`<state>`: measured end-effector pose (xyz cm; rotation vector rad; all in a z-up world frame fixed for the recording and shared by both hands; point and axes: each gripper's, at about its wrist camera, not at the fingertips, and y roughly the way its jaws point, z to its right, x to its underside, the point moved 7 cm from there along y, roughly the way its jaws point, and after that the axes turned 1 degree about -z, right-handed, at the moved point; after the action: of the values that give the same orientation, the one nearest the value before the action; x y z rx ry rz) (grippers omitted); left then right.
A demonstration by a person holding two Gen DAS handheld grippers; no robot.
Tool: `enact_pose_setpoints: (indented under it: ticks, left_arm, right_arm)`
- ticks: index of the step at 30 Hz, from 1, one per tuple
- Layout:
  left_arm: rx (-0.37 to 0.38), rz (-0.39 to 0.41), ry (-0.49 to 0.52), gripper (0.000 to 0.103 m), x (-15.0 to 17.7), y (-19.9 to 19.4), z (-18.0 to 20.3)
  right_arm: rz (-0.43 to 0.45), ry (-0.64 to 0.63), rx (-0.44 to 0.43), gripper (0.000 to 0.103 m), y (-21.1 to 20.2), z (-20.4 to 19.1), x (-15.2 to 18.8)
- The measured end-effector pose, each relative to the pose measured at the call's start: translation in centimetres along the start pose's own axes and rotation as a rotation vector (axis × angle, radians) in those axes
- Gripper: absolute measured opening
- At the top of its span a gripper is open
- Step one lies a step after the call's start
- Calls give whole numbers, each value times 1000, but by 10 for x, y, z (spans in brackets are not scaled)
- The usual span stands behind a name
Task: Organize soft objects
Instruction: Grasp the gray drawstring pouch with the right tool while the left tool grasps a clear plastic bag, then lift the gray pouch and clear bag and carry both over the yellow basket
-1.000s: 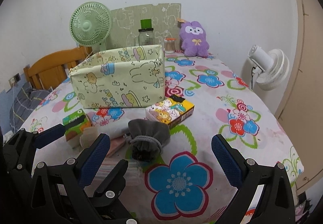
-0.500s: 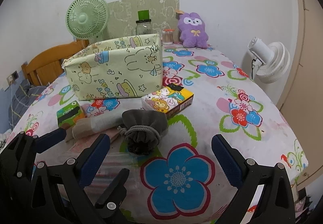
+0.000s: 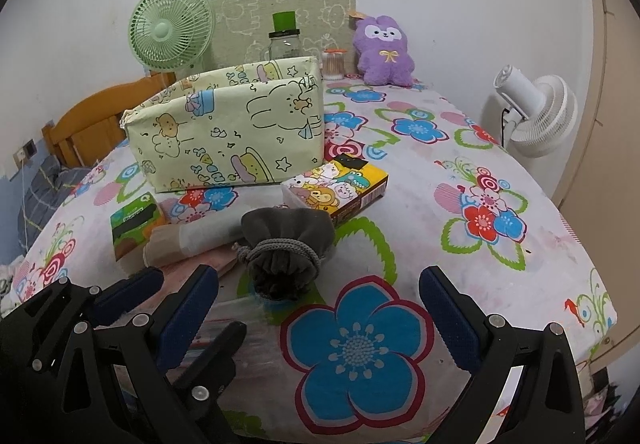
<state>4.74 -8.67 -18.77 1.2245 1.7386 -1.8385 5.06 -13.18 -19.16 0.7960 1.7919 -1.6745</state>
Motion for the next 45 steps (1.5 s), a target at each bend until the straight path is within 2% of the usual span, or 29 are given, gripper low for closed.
enact_pose_setpoints:
  ticks: [10,15,16,17,20,27,36,41,44,45]
  left_arm:
    - [-22,9,10,59,5,-8,-1]
    - [-38,-4,-23,57,6,-8,-2]
    - [-43,-2,-27,52,7,-9,-2]
    - [-53,4,-31,40,6,-10,-2]
    - [-86,-1,-51,21,5,-8,-10]
    - [-164,13,-126,16,2,-3,-30]
    - [-175,24,-152,13,-6,8,-34]
    - [-169,19,-162,12,-9,15,-35]
    - [-174,16,-159,16,-11,18,-35]
    - [-171,13,-154,17,-11,19,-34]
  right_arm:
    - [-17,-13,13,102,-3,-3,6]
    - [-45,-4,24,102,-4,2,15]
    - [-45,1,20,102,-4,3,16]
    - [-43,7,17,102,-5,4,15]
    - [-41,18,9,102,-4,4,13]
    - [-39,16,-25,102,6,-3,5]
    - [-44,20,-36,101,24,-7,-9]
    - [-62,9,-44,87,34,-13,-11]
    - [-68,21,-60,71,37,-13,-11]
    - [-68,21,-58,62,37,-13,-11]
